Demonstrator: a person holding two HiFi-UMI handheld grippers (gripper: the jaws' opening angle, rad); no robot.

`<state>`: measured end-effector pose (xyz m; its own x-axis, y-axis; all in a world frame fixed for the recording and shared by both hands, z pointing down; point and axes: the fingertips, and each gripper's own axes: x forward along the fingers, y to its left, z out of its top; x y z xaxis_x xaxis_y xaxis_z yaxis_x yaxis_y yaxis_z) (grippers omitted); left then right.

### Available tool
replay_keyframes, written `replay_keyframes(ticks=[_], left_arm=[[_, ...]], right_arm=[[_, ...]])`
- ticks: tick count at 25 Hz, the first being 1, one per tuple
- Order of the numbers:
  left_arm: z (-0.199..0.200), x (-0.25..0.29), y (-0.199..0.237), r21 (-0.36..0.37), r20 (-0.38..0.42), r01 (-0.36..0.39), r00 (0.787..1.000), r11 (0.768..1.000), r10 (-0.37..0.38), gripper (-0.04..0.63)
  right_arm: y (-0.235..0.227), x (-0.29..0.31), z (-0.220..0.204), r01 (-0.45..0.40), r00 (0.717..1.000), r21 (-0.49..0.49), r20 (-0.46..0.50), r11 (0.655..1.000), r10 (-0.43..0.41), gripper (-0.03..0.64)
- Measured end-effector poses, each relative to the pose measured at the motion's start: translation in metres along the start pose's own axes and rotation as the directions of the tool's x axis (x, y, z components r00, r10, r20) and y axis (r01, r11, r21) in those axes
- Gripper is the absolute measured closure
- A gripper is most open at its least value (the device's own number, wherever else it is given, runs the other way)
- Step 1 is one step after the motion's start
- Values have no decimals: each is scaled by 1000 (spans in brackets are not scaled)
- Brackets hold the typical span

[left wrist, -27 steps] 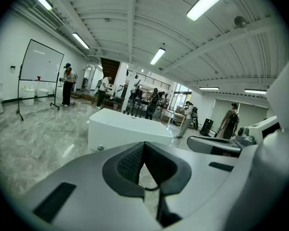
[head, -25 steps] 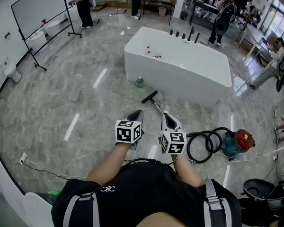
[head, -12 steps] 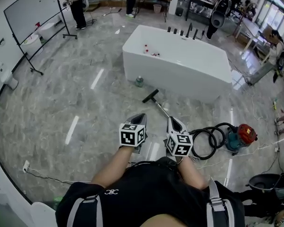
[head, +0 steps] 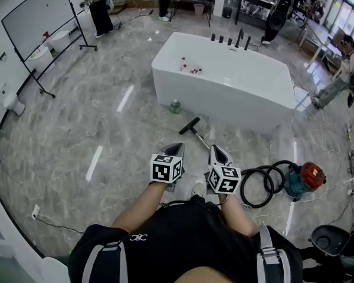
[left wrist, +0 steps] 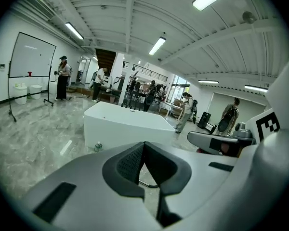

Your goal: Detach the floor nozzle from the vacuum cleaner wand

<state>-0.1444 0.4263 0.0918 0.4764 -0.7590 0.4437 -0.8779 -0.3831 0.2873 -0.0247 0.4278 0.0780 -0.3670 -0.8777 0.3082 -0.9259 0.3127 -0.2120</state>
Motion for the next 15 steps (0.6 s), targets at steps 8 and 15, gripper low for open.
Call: replay_keyframes(ticks=[8, 15], left_arm=[[77, 99, -7, 14, 11, -10, 1000, 1000, 10, 588], [109, 174, -20, 23, 2, -28, 1000, 999, 27, 588]], right_arm=[[-71, 73, 60, -42, 999, -13, 10, 999, 42, 604], [-138, 122, 87, -67, 998, -6, -9, 998, 67, 604]])
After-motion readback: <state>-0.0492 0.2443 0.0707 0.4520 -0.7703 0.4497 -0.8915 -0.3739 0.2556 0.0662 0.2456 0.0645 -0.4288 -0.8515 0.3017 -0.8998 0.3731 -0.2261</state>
